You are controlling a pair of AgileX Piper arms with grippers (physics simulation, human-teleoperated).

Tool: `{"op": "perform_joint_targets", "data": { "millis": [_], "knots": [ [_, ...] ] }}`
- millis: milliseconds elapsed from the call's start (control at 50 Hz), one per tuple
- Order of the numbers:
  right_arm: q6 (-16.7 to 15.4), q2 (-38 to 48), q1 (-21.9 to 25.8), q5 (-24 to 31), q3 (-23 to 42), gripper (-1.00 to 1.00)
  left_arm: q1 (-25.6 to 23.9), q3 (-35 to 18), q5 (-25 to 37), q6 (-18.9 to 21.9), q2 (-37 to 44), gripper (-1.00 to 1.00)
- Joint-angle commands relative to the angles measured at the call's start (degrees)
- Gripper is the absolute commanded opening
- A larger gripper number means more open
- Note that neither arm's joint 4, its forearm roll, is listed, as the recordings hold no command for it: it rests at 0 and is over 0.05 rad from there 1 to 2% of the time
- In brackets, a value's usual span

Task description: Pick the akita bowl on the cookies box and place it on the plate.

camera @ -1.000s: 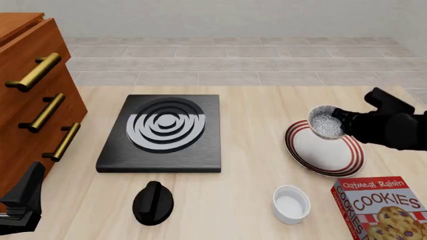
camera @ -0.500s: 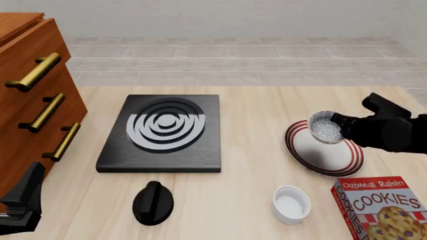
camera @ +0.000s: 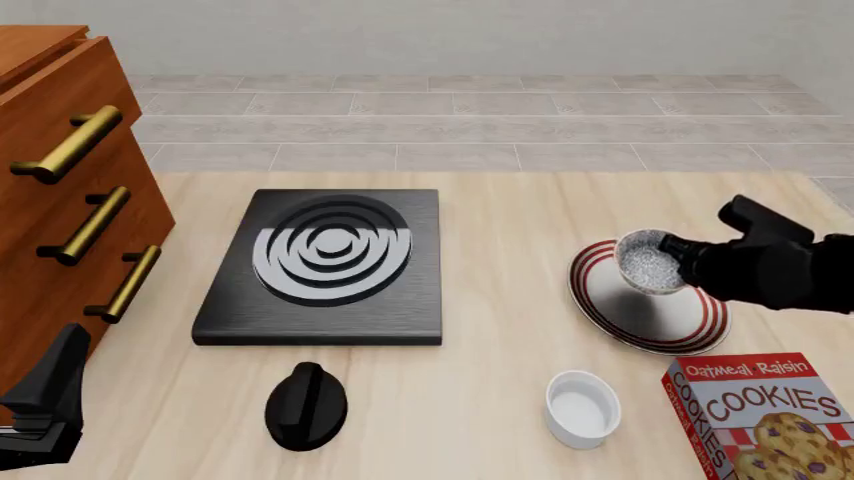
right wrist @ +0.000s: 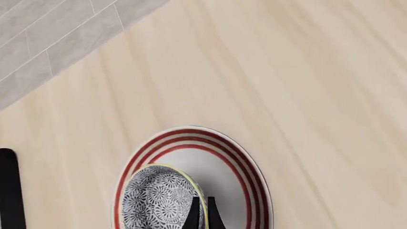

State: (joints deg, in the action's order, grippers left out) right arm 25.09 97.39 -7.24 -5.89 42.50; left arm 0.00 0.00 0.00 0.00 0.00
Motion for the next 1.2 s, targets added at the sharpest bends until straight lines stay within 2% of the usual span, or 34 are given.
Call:
{"op": "perform_joint_targets", "data": {
  "millis": [20,1200],
  "knots": [
    [0.22,1.37,0.00,-0.99,0.21,-1.00,0.00,0.00,0.00,0.00,0.00,1.00],
    [0.47,5.29,-1.06,-3.16,0.36,-1.00,0.00,0.00,0.00,0.00,0.00,1.00]
  ]
}}
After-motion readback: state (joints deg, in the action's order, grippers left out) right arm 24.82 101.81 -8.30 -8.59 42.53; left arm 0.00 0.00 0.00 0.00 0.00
